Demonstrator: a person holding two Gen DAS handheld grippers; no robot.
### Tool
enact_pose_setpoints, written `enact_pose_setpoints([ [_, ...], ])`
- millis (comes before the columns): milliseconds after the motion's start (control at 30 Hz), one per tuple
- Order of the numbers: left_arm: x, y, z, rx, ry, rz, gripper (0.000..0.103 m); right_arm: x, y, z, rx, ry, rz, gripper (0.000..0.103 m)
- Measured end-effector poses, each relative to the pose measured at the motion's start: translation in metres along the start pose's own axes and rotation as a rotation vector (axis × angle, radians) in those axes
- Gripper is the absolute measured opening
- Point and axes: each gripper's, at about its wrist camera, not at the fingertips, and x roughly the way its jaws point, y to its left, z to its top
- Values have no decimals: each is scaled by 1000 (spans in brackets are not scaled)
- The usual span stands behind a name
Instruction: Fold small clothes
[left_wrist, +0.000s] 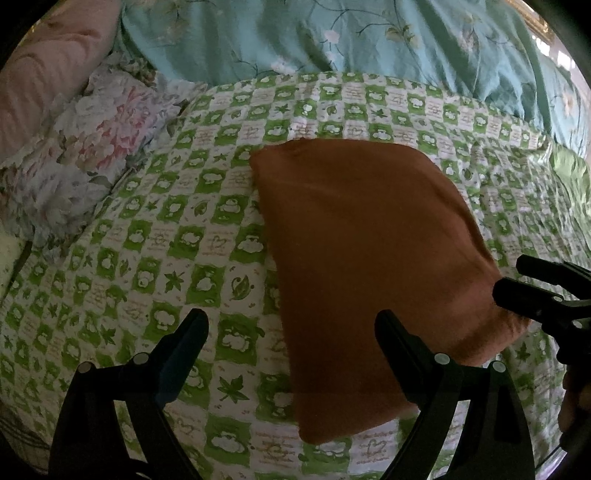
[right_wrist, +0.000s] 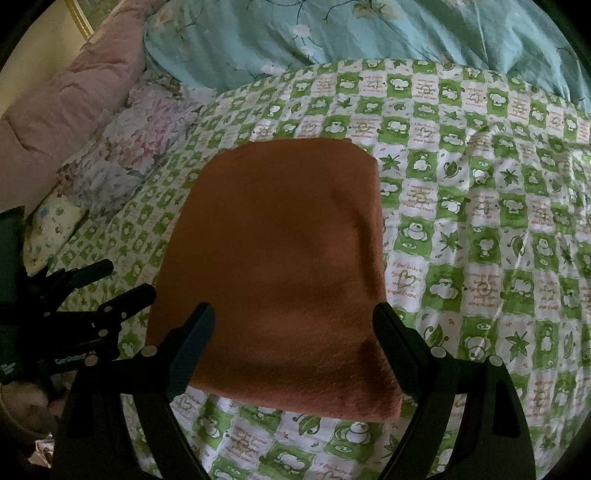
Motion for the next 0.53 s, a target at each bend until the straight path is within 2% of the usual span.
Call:
enact_pose_setpoints([
  [533,-4,9,-3,-15,-5,15,92,2,2,1,-12,-2,-1,87],
])
